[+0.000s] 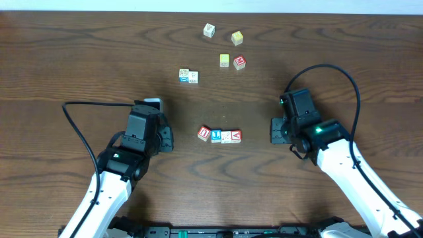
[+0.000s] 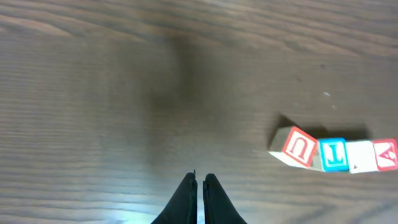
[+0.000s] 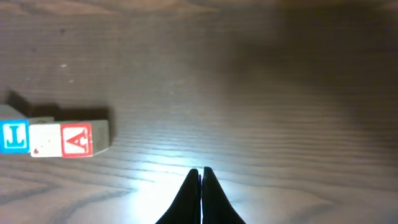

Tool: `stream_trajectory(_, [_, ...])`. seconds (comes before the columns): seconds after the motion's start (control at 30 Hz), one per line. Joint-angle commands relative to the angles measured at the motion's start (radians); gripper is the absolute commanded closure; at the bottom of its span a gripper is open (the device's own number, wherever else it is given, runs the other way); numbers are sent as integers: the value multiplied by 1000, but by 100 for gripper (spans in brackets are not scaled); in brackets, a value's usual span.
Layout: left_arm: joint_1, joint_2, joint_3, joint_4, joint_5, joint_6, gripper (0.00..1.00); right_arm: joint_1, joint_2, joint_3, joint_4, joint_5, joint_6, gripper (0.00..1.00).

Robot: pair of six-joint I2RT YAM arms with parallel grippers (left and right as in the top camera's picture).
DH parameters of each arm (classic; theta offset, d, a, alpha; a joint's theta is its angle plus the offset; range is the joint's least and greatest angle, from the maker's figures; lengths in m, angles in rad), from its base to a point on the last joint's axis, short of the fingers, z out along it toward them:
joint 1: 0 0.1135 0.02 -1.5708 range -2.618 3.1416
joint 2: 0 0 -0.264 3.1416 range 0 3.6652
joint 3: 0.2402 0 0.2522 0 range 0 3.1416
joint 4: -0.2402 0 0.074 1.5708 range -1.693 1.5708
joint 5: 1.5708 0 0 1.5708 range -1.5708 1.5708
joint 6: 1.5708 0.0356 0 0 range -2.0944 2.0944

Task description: Lift 4 blocks

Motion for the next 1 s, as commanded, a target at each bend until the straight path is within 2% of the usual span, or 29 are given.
stream_trajectory(0.0, [-4,-7,-13,-3,78,36,93,3,5,-40,15,-54,3,99])
stream_trajectory(0.27, [-4,61,-20,37,154,72,93,3,5,-60,53,-56,2,99])
stream_trajectory(0.57, [-4,231,-20,181,179,39,93,0,14,-87,150,-60,-5,99])
stream_trajectory(0.97, [-4,251,-20,229,201,0,93,-20,145,-111,246,-115,-6,99])
